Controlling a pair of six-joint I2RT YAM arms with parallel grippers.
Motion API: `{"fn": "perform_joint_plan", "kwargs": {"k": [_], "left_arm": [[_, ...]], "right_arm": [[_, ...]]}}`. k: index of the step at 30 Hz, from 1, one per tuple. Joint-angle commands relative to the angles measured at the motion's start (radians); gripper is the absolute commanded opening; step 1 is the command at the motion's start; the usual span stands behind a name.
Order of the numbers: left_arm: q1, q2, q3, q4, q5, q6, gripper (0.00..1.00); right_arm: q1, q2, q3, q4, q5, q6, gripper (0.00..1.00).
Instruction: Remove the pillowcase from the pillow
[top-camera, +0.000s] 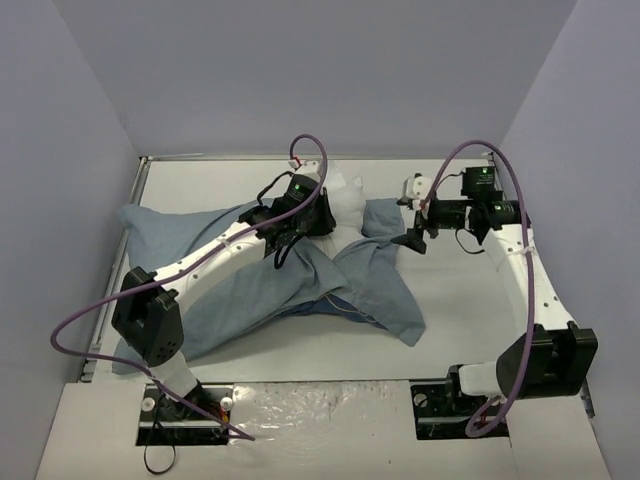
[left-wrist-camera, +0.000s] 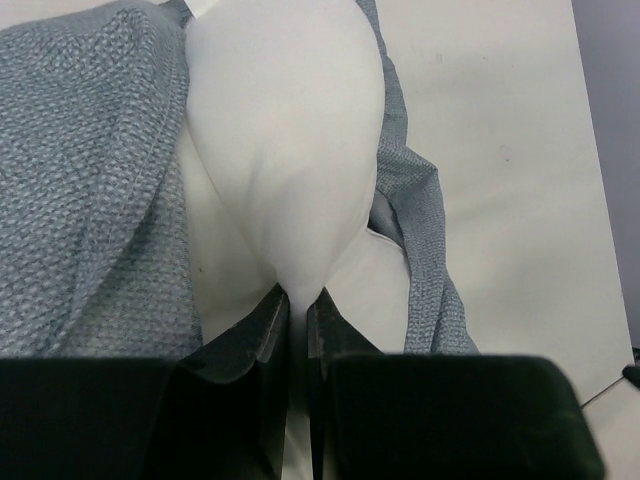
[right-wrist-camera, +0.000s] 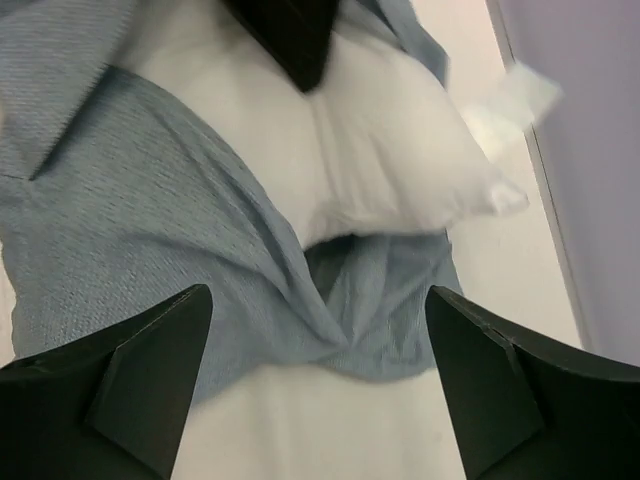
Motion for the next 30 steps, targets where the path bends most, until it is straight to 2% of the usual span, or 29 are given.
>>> {"fn": "perform_joint_plan", "kwargs": {"k": [1, 3, 7, 13, 16, 17, 20, 25, 26, 30], "left_arm": [[0.003, -0.080, -0.014, 0.048, 0.042, -0.016, 0.02], [0.001, -0.096, -0.029, 0.047, 0.052, -0.019, 0.02], [-0.004, -0.139, -0.069, 0.047, 0.061, -0.022, 0.02], [-0.013, -0.230, -0.161, 0.063, 0.055, -0.051, 0.02], [-0.013, -0.264, -0.195, 0.068, 0.042, -0.056, 0.02], [-0.013, -0.274, -0.200, 0.070, 0.035, -0.059, 0.02], [-0.011, -0.277, -0.204, 0.083, 0.029, -0.060, 0.02], [-0.011, -0.254, -0.195, 0.106, 0.032, -0.066, 0.02], [-0.011, -0.248, -0.195, 0.111, 0.030, -0.066, 0.02], [0.005, -0.232, -0.181, 0.128, -0.002, -0.086, 0.02]], "right_arm": [[0.123, 0.007, -0.016, -0.119, 0.024, -0.285, 0.83], [0.212, 0.016, -0.022, -0.119, 0.099, -0.333, 0.82], [0.280, 0.080, -0.007, -0.116, 0.168, -0.381, 0.79], [0.291, 0.161, 0.065, -0.142, 0.226, -0.437, 0.74], [0.315, 0.186, 0.079, -0.223, 0.213, -0.482, 0.64], [0.324, 0.189, 0.073, -0.259, 0.205, -0.486, 0.54], [0.366, 0.159, 0.010, -0.274, 0.184, -0.482, 0.36], [0.421, 0.084, -0.091, -0.274, 0.164, -0.419, 0.20], [0.430, 0.071, -0.100, -0.275, 0.164, -0.408, 0.14], [0.456, 0.002, -0.125, -0.319, 0.139, -0.387, 0.02]]}}
